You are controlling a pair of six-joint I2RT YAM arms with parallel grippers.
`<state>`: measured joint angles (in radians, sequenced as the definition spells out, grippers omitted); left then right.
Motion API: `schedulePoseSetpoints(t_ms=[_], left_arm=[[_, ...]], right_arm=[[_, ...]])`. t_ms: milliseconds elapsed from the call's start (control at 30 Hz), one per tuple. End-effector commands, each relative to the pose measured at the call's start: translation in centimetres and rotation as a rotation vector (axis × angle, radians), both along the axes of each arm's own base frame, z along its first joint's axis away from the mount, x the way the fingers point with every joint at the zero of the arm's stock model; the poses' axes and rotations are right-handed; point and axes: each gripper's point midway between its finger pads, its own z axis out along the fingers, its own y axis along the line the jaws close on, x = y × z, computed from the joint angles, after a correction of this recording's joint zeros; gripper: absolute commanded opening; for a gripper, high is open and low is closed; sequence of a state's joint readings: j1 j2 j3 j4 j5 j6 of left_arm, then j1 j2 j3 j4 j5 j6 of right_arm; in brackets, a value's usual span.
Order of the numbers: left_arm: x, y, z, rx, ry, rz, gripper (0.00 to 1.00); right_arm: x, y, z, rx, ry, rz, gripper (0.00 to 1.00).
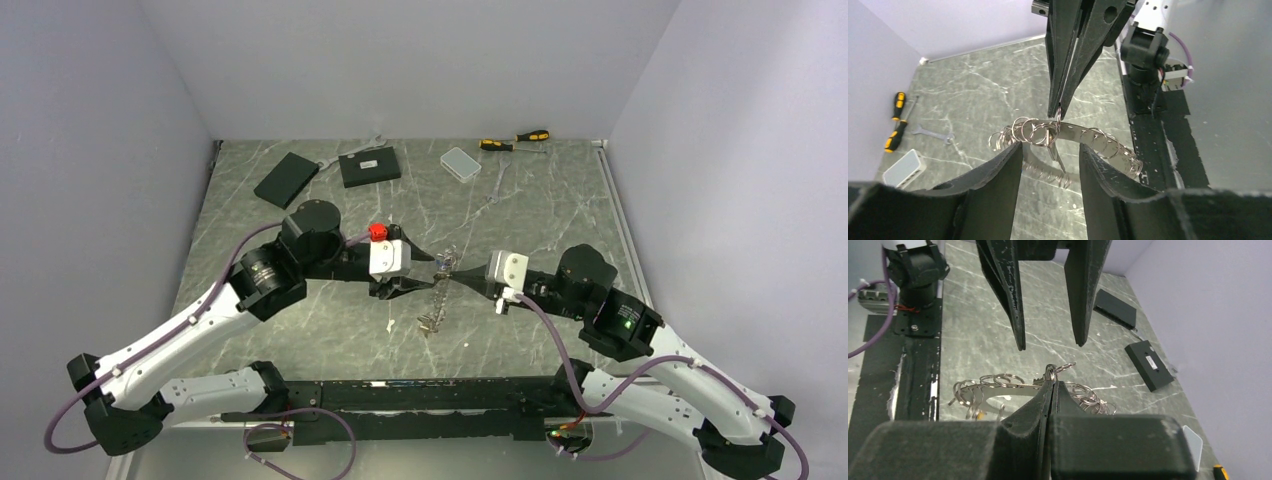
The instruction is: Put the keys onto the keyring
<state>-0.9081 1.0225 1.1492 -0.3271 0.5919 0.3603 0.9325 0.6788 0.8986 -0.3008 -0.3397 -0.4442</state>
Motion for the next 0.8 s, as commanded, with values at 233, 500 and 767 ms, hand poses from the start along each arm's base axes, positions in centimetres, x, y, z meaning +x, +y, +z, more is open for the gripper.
schedulePoseSetpoints(t_ms=[233, 500, 767], left_arm=[[-1.7, -0.5, 0.7, 0.008, 0.026, -0.172, 0.42], [-1.2, -0.9, 0.6, -0.003, 0.058, -0.215, 0.41], [-1.5, -1.3, 0.5, -0.003, 0.092, -0.276, 0.30]], right_arm=[[-2.4, -0.4, 4.6, 0.107, -0.048, 0.096, 0.00], [-2.9, -0.3, 4.3, 0.093, -0.034, 0.124, 0.00], [-2.8, -0.3, 4.0, 0.082, -0.038, 0.119, 0.00]])
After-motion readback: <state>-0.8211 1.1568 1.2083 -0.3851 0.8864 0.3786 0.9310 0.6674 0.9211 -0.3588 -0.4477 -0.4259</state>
